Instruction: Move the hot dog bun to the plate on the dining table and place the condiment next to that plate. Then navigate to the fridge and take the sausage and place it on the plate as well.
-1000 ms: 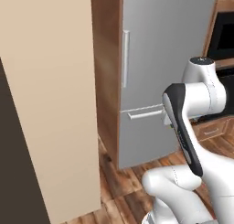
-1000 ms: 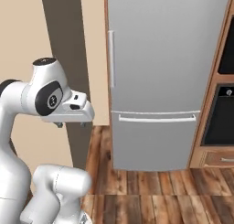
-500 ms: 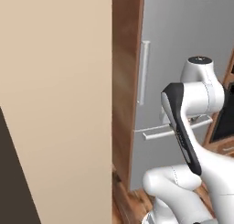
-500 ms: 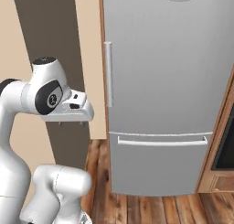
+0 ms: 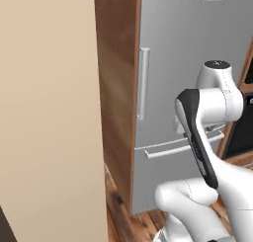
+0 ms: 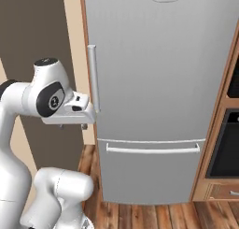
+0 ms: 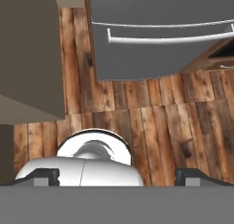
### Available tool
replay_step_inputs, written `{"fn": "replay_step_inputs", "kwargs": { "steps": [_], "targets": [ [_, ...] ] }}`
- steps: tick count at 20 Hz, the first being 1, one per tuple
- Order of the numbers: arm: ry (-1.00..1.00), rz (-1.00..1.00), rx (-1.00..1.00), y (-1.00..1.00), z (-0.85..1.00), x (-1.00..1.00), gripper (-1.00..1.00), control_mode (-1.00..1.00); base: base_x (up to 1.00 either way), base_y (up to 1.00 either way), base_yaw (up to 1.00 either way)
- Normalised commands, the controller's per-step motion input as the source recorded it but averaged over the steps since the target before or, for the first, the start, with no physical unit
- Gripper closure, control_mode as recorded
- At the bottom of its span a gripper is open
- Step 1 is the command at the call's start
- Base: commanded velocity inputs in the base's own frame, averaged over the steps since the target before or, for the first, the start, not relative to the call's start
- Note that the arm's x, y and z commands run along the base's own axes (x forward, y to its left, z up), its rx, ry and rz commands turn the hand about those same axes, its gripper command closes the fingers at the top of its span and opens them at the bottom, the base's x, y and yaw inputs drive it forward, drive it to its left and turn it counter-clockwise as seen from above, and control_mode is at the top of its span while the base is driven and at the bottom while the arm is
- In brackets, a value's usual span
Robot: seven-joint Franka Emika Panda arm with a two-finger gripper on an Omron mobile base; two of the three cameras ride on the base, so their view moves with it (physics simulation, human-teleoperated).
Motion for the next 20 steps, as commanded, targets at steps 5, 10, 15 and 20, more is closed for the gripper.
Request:
{"fn": "replay_step_inputs", "kwargs": {
  "steps": [5,10,15,20],
  "targets": [
    [0.0,0.0,0.0,0.0,0.0,0.0,-1.0,1.0,0.35,0.09,0.0],
    [0.0,0.0,0.0,0.0,0.0,0.0,-1.0,1.0,0.6,0.09,0.0],
    [-0.03,0.0,0.01,0.0,0.0,-0.12,-1.0,-1.0,0.02,0.0,0.0],
    [-0.42,0.01,0.09,0.03,0.37,-0.42,-1.0,-1.0,0.0,0.0,0.0]
  ]
}}
